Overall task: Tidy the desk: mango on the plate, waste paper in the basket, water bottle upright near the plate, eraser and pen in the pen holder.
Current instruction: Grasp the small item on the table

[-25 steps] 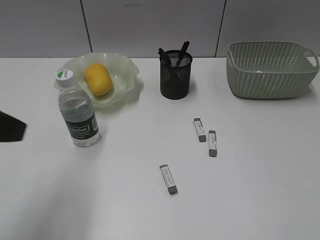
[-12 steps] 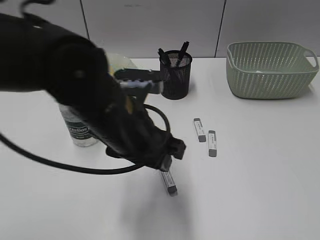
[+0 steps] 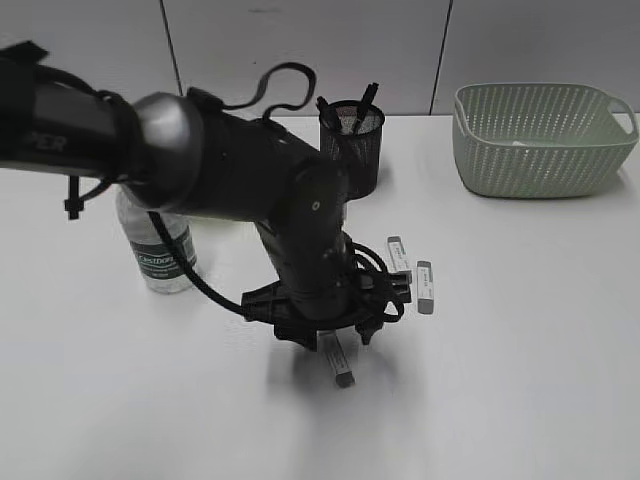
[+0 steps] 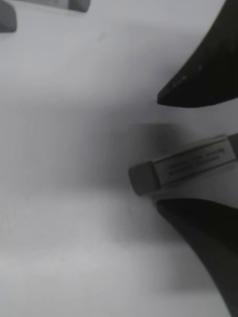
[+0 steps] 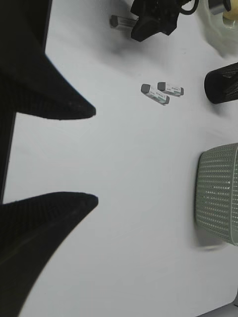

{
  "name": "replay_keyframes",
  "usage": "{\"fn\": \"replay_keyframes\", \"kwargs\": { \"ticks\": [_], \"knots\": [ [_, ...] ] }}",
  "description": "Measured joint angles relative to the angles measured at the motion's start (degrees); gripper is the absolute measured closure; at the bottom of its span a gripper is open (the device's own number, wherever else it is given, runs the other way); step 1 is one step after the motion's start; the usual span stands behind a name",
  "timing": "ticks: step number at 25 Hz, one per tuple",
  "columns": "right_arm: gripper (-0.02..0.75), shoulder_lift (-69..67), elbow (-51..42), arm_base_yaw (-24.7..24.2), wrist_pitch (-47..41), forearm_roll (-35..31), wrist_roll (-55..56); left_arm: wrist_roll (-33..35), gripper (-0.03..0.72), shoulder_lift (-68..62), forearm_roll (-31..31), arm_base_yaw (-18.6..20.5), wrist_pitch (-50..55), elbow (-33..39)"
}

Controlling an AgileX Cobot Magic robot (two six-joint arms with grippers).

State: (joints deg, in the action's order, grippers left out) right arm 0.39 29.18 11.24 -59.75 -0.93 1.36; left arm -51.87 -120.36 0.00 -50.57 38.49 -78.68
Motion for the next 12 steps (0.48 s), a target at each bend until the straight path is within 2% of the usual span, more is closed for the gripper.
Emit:
{"fn": "replay_keyframes", "kwargs": {
  "ticks": [5,8,10,12],
  "knots": [
    [0.353,0.0,0.0,0.0,0.0,0.0,0.0,-5.0,0.304,-2.9,1.9,0.0,1.9,-2.2],
    [0.353,0.0,0.0,0.0,0.0,0.0,0.0,-5.3,0.426,-3.0,3.2,0.0,2.5,-2.5],
    [0.353,0.0,0.0,0.0,0.0,0.0,0.0,-5.4,0.557,-3.0,4.2,0.0,2.6,-2.5],
    [0.353,0.0,0.0,0.0,0.0,0.0,0.0,-5.4,0.547,-3.0,5.2,-0.1,2.1,-2.5]
  ]
}}
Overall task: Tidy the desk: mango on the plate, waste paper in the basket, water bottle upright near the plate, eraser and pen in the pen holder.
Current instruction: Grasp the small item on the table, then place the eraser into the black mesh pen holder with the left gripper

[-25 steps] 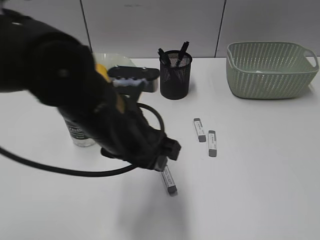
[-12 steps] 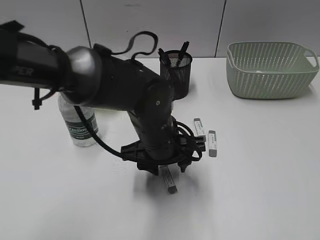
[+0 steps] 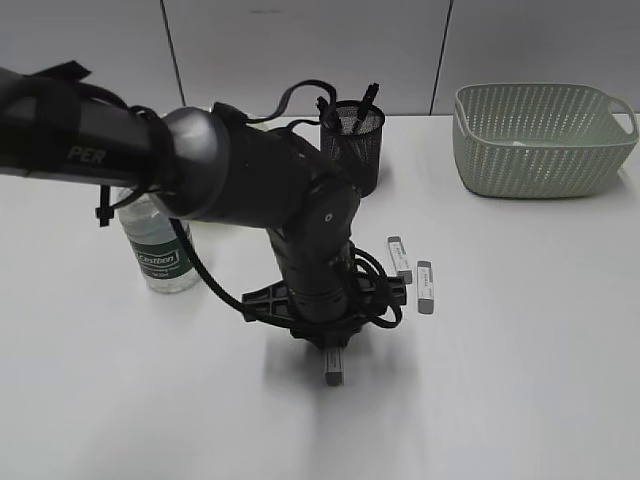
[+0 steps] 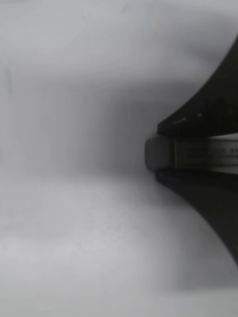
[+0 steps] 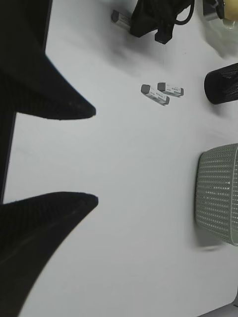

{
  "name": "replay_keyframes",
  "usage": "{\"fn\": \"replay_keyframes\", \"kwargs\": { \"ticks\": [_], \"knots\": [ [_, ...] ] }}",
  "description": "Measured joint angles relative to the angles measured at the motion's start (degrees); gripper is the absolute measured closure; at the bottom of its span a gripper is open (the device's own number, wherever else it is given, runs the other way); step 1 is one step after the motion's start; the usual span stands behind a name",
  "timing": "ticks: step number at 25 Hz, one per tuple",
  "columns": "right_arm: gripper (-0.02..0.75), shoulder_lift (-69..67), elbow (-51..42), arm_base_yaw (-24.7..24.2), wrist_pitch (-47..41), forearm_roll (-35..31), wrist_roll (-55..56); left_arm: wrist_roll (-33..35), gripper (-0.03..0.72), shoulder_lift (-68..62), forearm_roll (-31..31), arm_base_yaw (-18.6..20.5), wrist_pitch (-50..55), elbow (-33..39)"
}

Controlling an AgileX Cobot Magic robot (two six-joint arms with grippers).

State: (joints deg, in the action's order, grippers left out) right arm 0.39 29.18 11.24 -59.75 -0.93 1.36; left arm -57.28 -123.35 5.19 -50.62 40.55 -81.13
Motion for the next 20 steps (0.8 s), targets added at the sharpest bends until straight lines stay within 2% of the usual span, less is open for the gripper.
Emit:
{"fn": "replay_keyframes", "kwargs": {
  "ticks": [4,10,12,15,17,20],
  "knots": [
    [0.353,0.0,0.0,0.0,0.0,0.0,0.0,0.0,0.547,2.6,6.6,-0.1,-5.8,0.2],
    [0.353,0.0,0.0,0.0,0.0,0.0,0.0,0.0,0.547,16.9,30.3,1.4,-19.9,0.1],
    [0.353,0.0,0.0,0.0,0.0,0.0,0.0,0.0,0.547,19.5,37.3,3.8,-25.9,0.1],
    [0.353,0.0,0.0,0.0,0.0,0.0,0.0,0.0,0.547,19.2,45.7,9.3,-41.4,0.0],
    [0.353,0.0,0.0,0.0,0.0,0.0,0.0,0.0,0.547,16.7,47.0,13.1,-50.4,-0.6],
    [0.353,0.0,0.0,0.0,0.0,0.0,0.0,0.2,0.547,11.1,47.2,17.6,-56.2,-3.1]
  ]
}}
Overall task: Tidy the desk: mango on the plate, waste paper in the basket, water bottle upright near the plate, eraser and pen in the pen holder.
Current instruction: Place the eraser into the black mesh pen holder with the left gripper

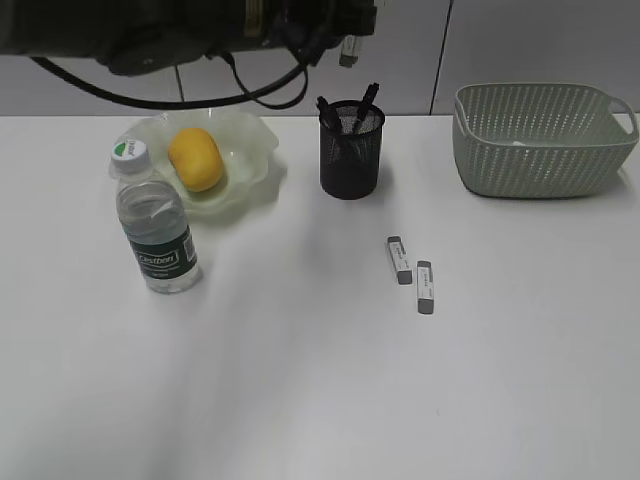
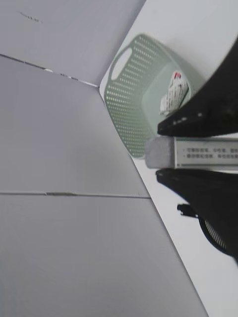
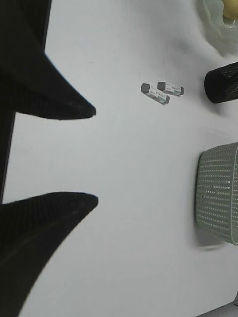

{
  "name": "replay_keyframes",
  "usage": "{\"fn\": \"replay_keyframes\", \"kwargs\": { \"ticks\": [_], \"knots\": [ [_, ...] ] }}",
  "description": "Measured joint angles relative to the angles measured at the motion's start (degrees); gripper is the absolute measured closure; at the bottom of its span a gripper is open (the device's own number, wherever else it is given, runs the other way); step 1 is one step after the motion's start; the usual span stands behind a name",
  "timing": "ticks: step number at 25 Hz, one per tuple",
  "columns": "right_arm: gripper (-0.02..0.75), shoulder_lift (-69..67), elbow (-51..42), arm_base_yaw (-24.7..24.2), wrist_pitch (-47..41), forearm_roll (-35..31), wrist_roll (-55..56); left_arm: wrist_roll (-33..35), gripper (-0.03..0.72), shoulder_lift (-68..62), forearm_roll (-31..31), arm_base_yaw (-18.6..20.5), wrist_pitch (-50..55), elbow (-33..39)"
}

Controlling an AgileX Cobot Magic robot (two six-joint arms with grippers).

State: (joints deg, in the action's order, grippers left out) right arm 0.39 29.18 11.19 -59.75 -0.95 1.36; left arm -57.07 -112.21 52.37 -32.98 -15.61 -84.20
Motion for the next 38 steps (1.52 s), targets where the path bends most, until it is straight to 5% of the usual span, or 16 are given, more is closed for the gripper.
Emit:
{"fn": "replay_keyframes", "kwargs": {
  "ticks": [5,13,20,26,30,33,38],
  "knots": [
    [0.353,0.0,0.0,0.0,0.0,0.0,0.0,3.8,0.547,-8.4,0.0,3.6,-6.4,-5.1],
    [0.353,0.0,0.0,0.0,0.0,0.0,0.0,5.2,0.547,-18.0,0.0,3.6,-8.3,-14.7],
    [0.353,0.0,0.0,0.0,0.0,0.0,0.0,5.4,0.540,-21.6,0.1,3.6,-8.2,-15.8],
    [0.353,0.0,0.0,0.0,0.0,0.0,0.0,5.4,0.324,-21.6,0.1,3.6,-8.3,-16.2],
    [0.356,0.0,0.0,0.0,0.0,0.0,0.0,5.0,0.286,-20.2,0.2,3.6,-7.4,-16.1],
    [0.356,0.0,0.0,0.0,0.0,0.0,0.0,2.7,0.350,-15.0,0.2,3.3,0.3,-15.3],
    [0.356,0.0,0.0,0.0,0.0,0.0,0.0,1.7,0.609,-0.6,-0.4,1.2,18.3,-8.8]
  ]
}}
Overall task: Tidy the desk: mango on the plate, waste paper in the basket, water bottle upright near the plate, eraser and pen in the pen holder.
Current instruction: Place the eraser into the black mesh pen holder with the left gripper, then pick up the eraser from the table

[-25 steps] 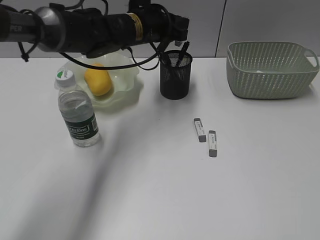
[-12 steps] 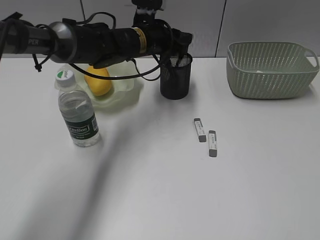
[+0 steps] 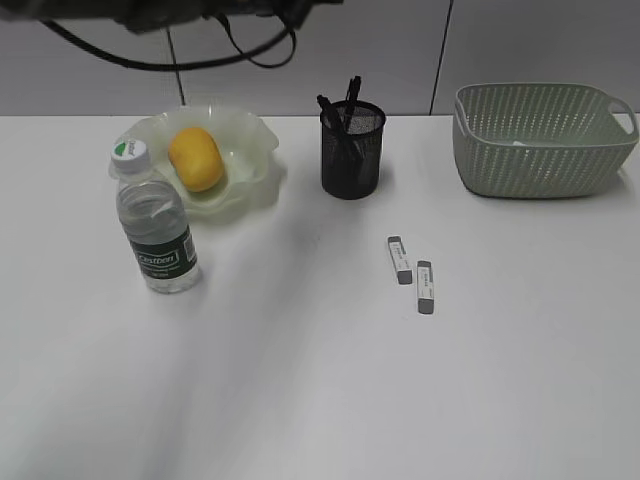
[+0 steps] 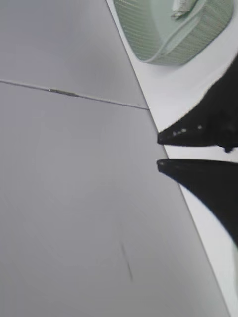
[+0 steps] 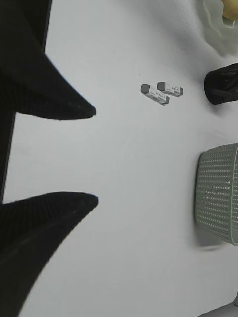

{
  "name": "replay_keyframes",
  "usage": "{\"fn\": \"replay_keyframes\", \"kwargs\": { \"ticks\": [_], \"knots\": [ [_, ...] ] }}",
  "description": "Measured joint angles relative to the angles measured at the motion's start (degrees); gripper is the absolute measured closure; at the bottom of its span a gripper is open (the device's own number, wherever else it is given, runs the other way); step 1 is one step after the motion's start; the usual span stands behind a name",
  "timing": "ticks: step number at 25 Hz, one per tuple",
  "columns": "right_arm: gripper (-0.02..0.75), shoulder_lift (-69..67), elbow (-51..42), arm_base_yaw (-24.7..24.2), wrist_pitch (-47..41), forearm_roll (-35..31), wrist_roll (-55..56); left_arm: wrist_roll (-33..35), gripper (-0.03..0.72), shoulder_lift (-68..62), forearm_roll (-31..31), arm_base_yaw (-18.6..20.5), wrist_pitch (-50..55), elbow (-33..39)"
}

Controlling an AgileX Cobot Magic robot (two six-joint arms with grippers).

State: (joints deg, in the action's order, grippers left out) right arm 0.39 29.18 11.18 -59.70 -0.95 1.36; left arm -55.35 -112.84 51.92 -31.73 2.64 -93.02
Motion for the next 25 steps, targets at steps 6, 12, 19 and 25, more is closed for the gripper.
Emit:
{"fn": "replay_keyframes", "kwargs": {
  "ticks": [6,12,19,25],
  "knots": [
    [0.356,0.0,0.0,0.0,0.0,0.0,0.0,10.3,0.671,20.0,-9.4,-2.1,14.6,20.2],
    [0.356,0.0,0.0,0.0,0.0,0.0,0.0,32.3,0.672,40.7,-32.4,-2.3,35.5,35.6],
    [0.356,0.0,0.0,0.0,0.0,0.0,0.0,35.4,0.664,75.4,-42.1,-2.3,47.7,52.3],
    [0.356,0.0,0.0,0.0,0.0,-0.1,0.0,36.8,0.619,97.0,-43.5,-2.3,59.6,57.5]
  ]
}}
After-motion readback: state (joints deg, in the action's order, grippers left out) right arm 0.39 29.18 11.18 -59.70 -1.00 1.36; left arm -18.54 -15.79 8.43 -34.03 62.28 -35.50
